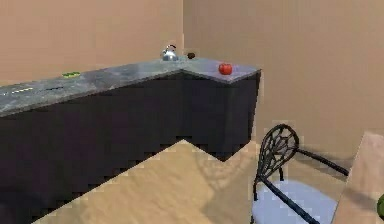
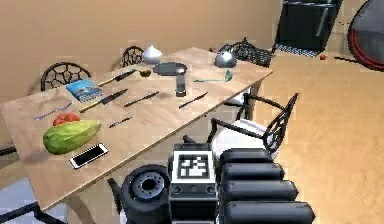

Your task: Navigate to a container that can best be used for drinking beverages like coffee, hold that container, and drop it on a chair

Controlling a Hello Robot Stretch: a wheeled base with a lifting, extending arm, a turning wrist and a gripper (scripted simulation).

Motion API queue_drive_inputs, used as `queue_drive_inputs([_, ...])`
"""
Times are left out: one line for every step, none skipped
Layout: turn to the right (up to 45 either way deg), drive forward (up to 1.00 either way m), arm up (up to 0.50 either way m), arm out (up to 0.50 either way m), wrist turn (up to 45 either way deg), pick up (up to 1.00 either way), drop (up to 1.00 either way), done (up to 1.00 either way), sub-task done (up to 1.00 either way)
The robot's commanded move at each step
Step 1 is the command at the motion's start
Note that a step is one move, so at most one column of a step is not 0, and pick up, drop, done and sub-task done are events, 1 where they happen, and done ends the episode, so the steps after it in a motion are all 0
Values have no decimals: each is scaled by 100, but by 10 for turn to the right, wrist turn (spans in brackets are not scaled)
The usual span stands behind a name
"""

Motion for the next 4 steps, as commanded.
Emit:
queue_drive_inputs([450, 0, 0, 0, 0, 0, 0, 0, 0])
queue_drive_inputs([330, 0, 0, 0, 0, 0, 0, 0, 0])
queue_drive_inputs([-450, 0, 0, 0, 0, 0, 0, 0, 0])
queue_drive_inputs([-450, 0, 0, 0, 0, 0, 0, 0, 0])
